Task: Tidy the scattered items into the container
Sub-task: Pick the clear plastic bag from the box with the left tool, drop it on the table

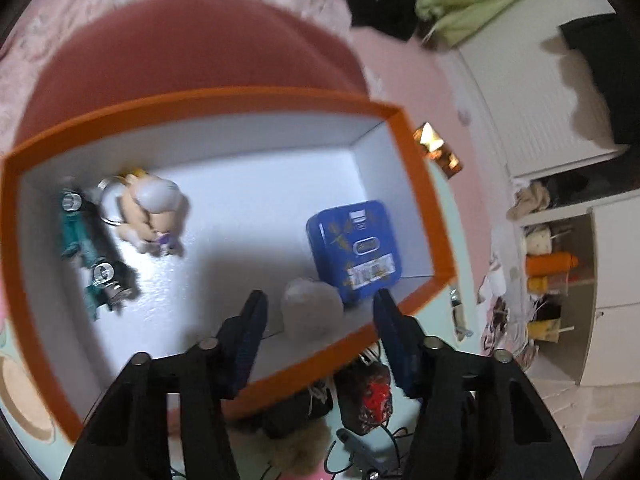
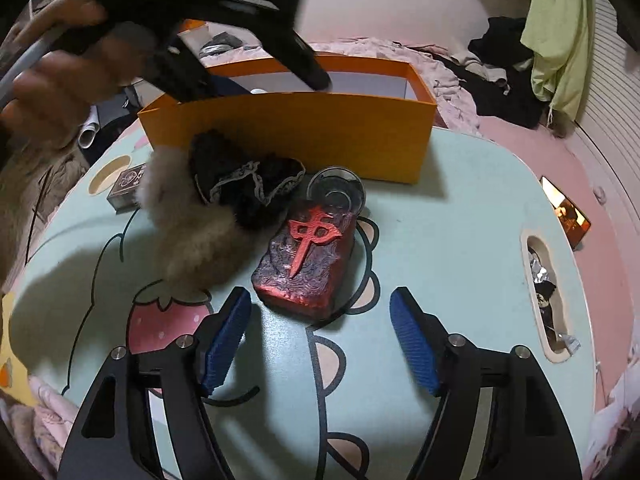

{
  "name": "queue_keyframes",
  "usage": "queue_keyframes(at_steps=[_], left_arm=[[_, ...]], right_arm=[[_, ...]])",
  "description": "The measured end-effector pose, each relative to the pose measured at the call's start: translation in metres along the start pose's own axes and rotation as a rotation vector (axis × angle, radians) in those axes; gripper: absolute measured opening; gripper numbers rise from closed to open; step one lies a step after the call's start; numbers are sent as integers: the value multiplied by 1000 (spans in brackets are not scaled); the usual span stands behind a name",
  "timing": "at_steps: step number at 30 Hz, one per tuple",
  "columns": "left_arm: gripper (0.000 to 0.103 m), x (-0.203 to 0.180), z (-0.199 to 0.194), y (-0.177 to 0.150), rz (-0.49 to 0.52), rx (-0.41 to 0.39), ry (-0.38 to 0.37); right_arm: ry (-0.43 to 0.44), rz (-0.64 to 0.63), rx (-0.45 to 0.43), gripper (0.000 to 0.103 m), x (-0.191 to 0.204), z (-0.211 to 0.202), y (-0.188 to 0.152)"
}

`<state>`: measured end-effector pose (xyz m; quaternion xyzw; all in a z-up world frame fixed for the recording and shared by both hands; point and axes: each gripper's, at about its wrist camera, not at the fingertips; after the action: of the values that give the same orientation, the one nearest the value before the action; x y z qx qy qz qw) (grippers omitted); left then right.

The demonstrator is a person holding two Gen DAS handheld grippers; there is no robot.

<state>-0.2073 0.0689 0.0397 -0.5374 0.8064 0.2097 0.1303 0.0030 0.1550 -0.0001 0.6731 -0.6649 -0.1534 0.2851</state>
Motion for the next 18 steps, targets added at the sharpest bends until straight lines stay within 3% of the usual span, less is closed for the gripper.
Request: queue_keyframes(at_steps=[3, 4, 10, 14, 18], left_arm=[[39, 6, 14, 4, -28, 38, -12], [32, 9, 18, 3, -38, 44, -18], [30, 15, 19, -4, -41, 4, -66], [30, 16, 1, -6, -34, -69, -85], [30, 10, -39, -14, -10, -194, -142]], right_arm=[[14, 15, -2, 73, -3, -1, 1], [17, 22, -4, 73, -4, -2, 1], [21, 30, -5, 74, -3, -1, 2], [21, 28, -6, 74, -3, -1, 2], [22, 29, -6, 74, -3, -1, 1]])
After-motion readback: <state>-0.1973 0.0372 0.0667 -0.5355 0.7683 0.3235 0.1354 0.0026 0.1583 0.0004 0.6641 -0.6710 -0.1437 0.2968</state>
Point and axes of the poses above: each gripper's, at about its wrist camera, not at the fingertips, and z roughly the way its jaws point, x to its left, y to its top, and after that the axes turned 11 degrees about z, right-handed
